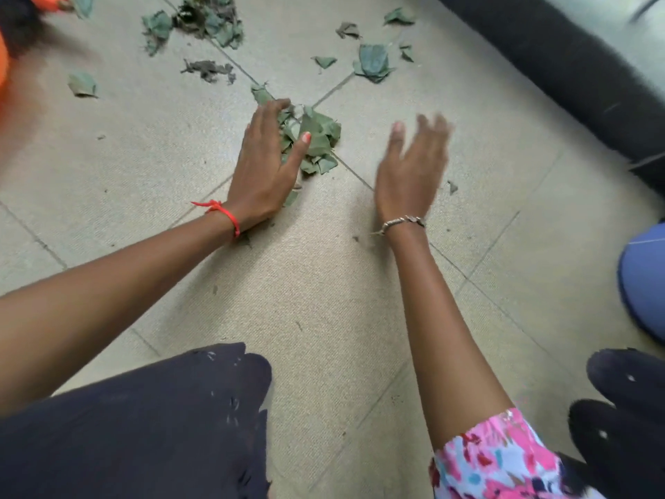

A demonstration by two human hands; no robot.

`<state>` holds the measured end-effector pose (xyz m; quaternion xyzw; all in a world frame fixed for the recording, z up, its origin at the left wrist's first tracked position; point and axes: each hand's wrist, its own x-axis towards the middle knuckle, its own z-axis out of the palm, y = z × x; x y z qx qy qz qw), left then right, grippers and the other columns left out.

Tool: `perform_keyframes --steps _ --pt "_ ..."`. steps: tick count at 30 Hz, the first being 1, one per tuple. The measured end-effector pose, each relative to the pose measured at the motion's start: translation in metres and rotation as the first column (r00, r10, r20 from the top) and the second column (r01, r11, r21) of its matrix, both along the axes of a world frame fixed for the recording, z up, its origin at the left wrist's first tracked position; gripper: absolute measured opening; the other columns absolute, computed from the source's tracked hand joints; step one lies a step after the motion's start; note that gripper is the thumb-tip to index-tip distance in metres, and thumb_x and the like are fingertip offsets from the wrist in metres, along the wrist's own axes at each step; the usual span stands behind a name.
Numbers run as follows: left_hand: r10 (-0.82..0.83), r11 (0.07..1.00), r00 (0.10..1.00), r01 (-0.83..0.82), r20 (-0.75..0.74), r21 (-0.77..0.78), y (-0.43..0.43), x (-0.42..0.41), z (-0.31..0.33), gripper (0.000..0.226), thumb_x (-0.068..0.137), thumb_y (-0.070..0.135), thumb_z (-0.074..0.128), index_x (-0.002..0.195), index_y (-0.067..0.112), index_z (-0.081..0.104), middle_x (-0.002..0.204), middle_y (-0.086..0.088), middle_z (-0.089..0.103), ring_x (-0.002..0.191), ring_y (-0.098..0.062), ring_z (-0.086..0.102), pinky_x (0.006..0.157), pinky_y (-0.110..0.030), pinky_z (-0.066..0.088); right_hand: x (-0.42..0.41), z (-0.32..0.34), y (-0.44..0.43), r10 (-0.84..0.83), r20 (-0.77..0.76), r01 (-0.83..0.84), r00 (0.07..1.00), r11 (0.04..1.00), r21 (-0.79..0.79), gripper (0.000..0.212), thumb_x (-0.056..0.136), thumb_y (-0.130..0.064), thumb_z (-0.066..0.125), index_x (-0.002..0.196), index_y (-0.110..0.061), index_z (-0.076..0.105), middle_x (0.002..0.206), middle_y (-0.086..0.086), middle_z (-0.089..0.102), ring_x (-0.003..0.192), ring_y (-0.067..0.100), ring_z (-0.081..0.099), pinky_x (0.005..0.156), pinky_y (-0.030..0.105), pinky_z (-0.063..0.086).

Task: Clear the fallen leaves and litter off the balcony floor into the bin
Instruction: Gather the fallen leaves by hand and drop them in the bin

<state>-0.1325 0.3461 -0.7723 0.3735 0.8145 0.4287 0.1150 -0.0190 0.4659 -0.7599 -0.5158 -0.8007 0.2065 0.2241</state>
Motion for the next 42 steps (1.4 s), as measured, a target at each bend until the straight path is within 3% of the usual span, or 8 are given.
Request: perform_keyframes --steps 4,8,12,20,31,36,39,42 --pt "0.032 0.995 0.985 -0.047 0.168 0.084 -0.002 -0.004 0.004 0.050 0.094 0.038 0.040 0.136 0.011 0.034 0.136 -0.007 0.042 0.125 -0.014 0.040 0.101 -0.017 0.030 0.031 -0.011 0.014 -0.065 0.198 0.087 0.978 0.990 -0.108 0.069 0.096 -0.053 0.021 0.148 -0.008 0.013 0.157 0.011 0.003 0.145 0.021 -0.003 0.118 0.038 -0.002" --pt "0.041 0.964 0.872 -0.162 0.487 0.209 -0.006 -0.020 0.012 0.045 0.089 0.043 0.039 0.124 0.016 0.044 0.127 -0.004 0.049 0.120 -0.012 0.047 0.102 -0.022 0.037 -0.003 -0.014 -0.022 0.268 0.257 -0.247 0.928 0.963 -0.113 0.074 0.096 -0.055 0.018 0.149 -0.006 0.003 0.157 0.011 -0.002 0.145 0.020 -0.004 0.118 0.035 -0.002" --pt "0.031 0.921 0.771 -0.269 0.636 0.281 -0.019 -0.038 0.017 0.023 0.091 0.038 0.039 0.102 0.024 0.053 0.120 -0.004 0.057 0.120 -0.012 0.051 0.107 -0.025 0.037 -0.037 -0.001 -0.060 0.622 0.025 -0.605 0.783 0.769 -0.207 0.095 0.086 -0.062 0.044 0.149 -0.009 -0.004 0.157 0.009 -0.008 0.145 0.019 -0.005 0.119 0.038 0.001" --pt "0.057 0.895 0.710 -0.348 0.702 0.280 -0.047 -0.054 0.012 0.022 0.102 0.023 0.033 0.107 0.018 0.054 0.115 0.005 0.059 0.112 0.001 0.053 0.089 -0.009 0.044 -0.031 -0.024 -0.111 0.672 0.276 -0.712 0.687 0.699 0.068 0.114 0.062 -0.086 0.042 0.149 -0.024 0.004 0.157 0.012 -0.004 0.145 0.026 -0.007 0.116 0.050 -0.005" --pt "0.229 0.950 0.955 -0.261 0.191 0.169 -0.053 -0.088 0.015 0.033 0.094 0.022 0.046 0.124 0.008 0.051 0.135 -0.004 0.049 0.124 -0.005 0.041 0.102 -0.005 0.027 -0.122 -0.015 -0.058 0.604 0.235 -0.626 0.761 0.779 0.027 0.095 0.076 -0.073 0.046 0.149 -0.026 0.007 0.157 0.008 -0.003 0.144 0.027 -0.009 0.114 0.053 -0.001" --pt "0.444 0.868 0.858 -0.484 -0.260 -0.115 -0.053 -0.115 0.004 0.050 0.091 0.038 0.045 0.133 0.012 0.040 0.153 -0.008 0.024 0.146 -0.023 0.006 0.116 -0.041 -0.004 -0.137 -0.017 -0.056 0.665 0.189 -0.683 0.723 0.729 0.047 0.091 0.077 -0.072 0.046 0.148 -0.025 0.012 0.155 0.010 0.006 0.145 0.025 -0.003 0.117 0.043 0.003" --pt "0.592 0.736 0.788 -0.614 -0.169 -0.286 -0.046 -0.120 0.001 0.064 0.094 0.046 0.042 0.143 0.009 0.026 0.157 -0.015 0.007 0.146 -0.027 -0.006 0.115 -0.045 -0.010 -0.136 -0.019 -0.056 0.662 0.126 -0.673 0.739 0.736 0.080 0.090 0.076 -0.071 0.048 0.146 -0.024 0.017 0.153 0.010 0.014 0.145 0.025 0.002 0.118 0.041 0.006" --pt "0.494 0.847 0.870 -0.481 -0.001 -0.225 -0.035 -0.119 0.002 0.065 0.097 0.045 0.038 0.146 0.009 0.019 0.157 -0.014 0.009 0.145 -0.026 0.003 0.118 -0.040 0.000 -0.135 -0.021 -0.057 0.650 0.101 -0.658 0.753 0.742 0.127 0.088 0.074 -0.071 0.047 0.143 -0.021 0.024 0.150 0.010 0.022 0.144 0.026 0.009 0.117 0.044 0.010"
